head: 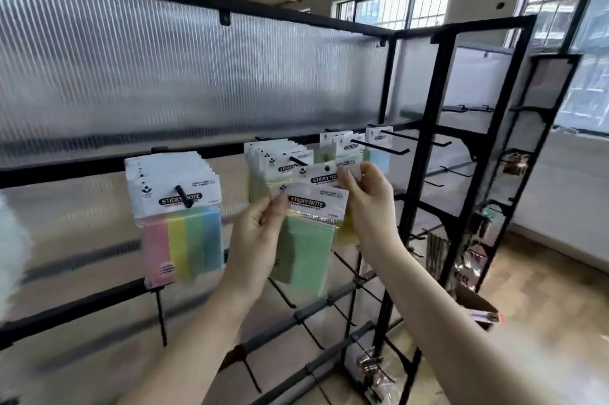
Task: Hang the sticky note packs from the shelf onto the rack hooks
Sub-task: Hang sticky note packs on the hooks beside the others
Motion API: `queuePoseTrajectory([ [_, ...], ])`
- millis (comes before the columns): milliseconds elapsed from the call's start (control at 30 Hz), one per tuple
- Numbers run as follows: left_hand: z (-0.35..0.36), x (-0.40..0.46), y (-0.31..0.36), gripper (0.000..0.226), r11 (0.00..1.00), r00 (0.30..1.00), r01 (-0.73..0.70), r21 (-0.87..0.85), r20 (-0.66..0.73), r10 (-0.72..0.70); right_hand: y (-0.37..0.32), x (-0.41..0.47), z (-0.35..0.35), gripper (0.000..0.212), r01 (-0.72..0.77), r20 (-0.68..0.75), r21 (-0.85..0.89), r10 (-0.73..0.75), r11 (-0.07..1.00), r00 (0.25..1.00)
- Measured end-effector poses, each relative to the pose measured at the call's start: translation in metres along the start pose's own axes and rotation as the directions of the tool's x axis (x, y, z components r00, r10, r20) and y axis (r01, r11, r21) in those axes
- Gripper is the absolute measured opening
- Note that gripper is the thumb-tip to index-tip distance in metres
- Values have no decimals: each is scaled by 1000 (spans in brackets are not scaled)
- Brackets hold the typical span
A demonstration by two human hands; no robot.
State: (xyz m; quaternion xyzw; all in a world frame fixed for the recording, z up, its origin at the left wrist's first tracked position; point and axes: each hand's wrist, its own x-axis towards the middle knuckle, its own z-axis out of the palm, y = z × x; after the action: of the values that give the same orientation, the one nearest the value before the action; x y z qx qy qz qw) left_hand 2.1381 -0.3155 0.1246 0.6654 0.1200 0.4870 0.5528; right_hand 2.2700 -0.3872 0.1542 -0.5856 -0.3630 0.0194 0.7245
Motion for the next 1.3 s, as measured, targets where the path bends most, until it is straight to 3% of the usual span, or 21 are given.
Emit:
queuePoseTrajectory([
  [300,2,5,-18,42,988,991,-36,150,-121,55,27,24,5,34,-5,194,58,-6,998,981],
  [533,-1,17,-24,30,953,979,52,298,-204,11,53,48,22,21,-25,252,52,11,998,968],
  [700,1,21,-32,23,928,959,157,338,-278,-61,73,57,26,30,-82,257,8,77,997,963],
  [833,13,14,-30,38,933,956,97,347,-293,9,83,58,22,33,-75,284,-11,76,997,956],
  [967,36,2,-25,55,949,959,22,315,-276,70,82,54,5,14,-66,276,55,48,996,960],
  [1067,58,0,-24,53,957,958,-11,288,-271,93,76,44,-19,26,-39,255,148,0,988,967],
  [1200,93,12,-26,48,953,941,-91,289,-289,177,68,29,-52,31,130,302,134,-165,982,939],
  [1300,121,25,-26,34,947,932,-135,293,-288,222,63,33,-68,37,104,297,107,-132,989,946],
])
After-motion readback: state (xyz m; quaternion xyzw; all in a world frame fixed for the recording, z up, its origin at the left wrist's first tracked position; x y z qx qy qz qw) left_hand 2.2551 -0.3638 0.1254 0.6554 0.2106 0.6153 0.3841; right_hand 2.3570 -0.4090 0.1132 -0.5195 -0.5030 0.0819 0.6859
